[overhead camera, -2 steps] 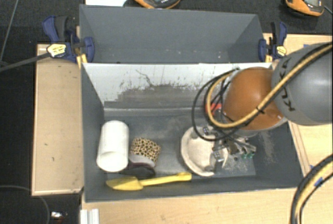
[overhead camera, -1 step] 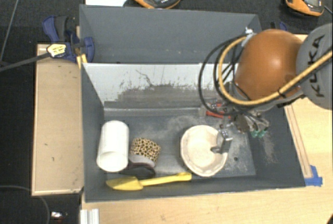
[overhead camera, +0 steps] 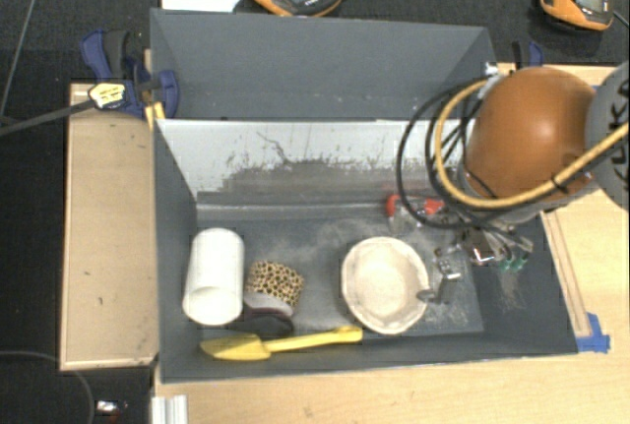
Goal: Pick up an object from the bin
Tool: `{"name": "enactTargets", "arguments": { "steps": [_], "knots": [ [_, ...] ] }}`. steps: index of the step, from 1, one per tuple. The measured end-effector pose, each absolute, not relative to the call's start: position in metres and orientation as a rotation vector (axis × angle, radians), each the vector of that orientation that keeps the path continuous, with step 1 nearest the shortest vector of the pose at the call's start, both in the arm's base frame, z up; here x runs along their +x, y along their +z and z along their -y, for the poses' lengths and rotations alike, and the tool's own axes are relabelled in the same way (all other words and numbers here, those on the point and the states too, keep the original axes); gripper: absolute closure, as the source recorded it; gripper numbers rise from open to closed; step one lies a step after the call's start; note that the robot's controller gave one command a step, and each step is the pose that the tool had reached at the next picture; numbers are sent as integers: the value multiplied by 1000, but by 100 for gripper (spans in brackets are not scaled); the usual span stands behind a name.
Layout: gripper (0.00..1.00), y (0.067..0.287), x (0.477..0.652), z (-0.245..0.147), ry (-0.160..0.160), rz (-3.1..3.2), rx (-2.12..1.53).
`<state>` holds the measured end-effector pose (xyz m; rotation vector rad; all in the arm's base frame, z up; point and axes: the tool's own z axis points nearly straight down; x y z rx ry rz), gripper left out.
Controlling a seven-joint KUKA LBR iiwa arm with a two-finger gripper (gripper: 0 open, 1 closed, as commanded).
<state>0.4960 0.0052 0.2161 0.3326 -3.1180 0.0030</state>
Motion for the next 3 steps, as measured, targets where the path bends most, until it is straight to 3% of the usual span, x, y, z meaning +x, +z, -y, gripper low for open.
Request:
{"name": "enactTargets", "arguments": {
  "steps": [1,2,3],
  "knots": [
    [0,170,510,-40,-2,3132,358],
    [0,119,492,-15,5,3101,506],
    [0,118,506,-11,0,3125,476]
  ]
}}
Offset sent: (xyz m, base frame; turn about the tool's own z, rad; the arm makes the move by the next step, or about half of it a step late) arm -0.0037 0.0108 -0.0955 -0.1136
